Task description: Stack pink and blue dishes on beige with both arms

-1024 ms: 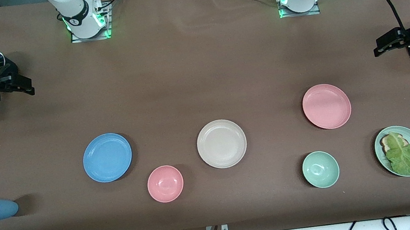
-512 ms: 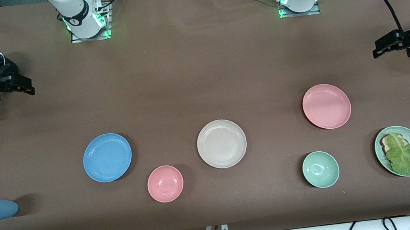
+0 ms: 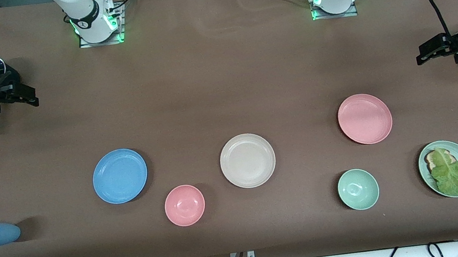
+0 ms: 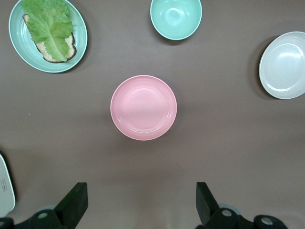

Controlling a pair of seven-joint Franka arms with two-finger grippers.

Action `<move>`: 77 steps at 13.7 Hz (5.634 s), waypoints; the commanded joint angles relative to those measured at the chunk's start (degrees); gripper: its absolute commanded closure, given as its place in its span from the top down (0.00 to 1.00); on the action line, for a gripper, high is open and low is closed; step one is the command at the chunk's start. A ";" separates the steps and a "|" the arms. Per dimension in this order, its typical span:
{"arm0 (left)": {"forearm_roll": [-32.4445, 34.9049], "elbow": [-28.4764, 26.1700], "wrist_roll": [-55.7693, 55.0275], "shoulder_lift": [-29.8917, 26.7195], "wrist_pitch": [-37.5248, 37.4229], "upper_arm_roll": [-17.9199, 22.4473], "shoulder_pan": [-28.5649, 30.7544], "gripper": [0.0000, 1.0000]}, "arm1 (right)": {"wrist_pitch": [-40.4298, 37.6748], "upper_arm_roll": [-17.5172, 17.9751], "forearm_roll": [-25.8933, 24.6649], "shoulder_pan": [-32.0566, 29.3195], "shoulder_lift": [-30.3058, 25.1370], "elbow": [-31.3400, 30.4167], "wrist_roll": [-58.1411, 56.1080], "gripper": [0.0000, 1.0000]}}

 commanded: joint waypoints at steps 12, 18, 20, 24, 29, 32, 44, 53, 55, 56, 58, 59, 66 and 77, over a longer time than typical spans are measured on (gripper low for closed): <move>0.17 0.24 1.58 4.95 0.24 -0.36 0.02 1.00 | -0.43 0.02 2.55 -0.45 0.32 1.21 0.36 1.00; 0.16 0.15 1.58 10.05 5.16 -0.44 -0.50 1.00 | -0.51 0.02 2.55 -0.45 0.41 1.21 0.28 1.00; 0.25 0.15 1.58 11.28 5.51 -0.53 -0.68 1.00 | -0.51 0.02 2.47 -0.45 0.41 1.21 0.01 1.00; 0.51 0.24 1.58 14.80 5.52 -0.62 -1.03 1.00 | -0.60 0.02 2.47 -0.45 0.41 1.21 -0.16 1.00; 0.51 -0.02 1.66 17.26 6.30 -0.62 -0.59 1.00 | -0.51 0.02 2.55 -0.45 0.41 1.21 -0.34 1.00; 0.16 -3.43 1.84 18.67 13.75 -0.36 2.20 1.00 | -0.25 0.02 2.47 -0.72 0.50 1.30 -0.69 1.00; -0.54 -14.96 11.07 19.99 31.34 -0.18 7.32 1.00 | -0.16 -0.15 2.29 -0.72 0.50 1.48 0.36 1.00; -3.61 -25.76 11.24 20.08 44.53 -0.18 7.58 1.00 | 1.76 -0.06 1.41 -0.63 0.50 1.47 0.54 1.00; -4.23 -27.96 13.42 20.08 47.86 -0.18 7.58 1.00 | 3.26 -0.06 0.71 -0.54 0.32 0.60 0.80 1.00; -6.15 -29.19 15.18 20.08 49.53 -0.18 7.67 1.00 | 3.61 -0.06 0.71 -0.63 -0.03 -0.19 2.11 1.00; -8.01 -30.34 16.43 20.16 50.95 -0.18 7.67 1.00 | 3.71 -0.06 0.62 -0.63 -0.64 -1.33 3.26 1.00; -8.01 -30.43 16.43 20.34 51.30 -0.18 7.58 1.00 | 3.88 -0.06 0.62 -0.63 -0.65 -1.42 3.26 1.00; -8.89 -32.10 16.43 20.95 53.77 -0.18 7.58 0.93 | 7.13 -0.06 0.62 -0.63 -3.64 -5.65 3.18 1.00; -8.54 -32.02 16.69 21.13 52.89 -0.09 7.58 0.00 | 6.96 -0.15 0.62 -0.81 -2.76 -4.77 2.56 1.00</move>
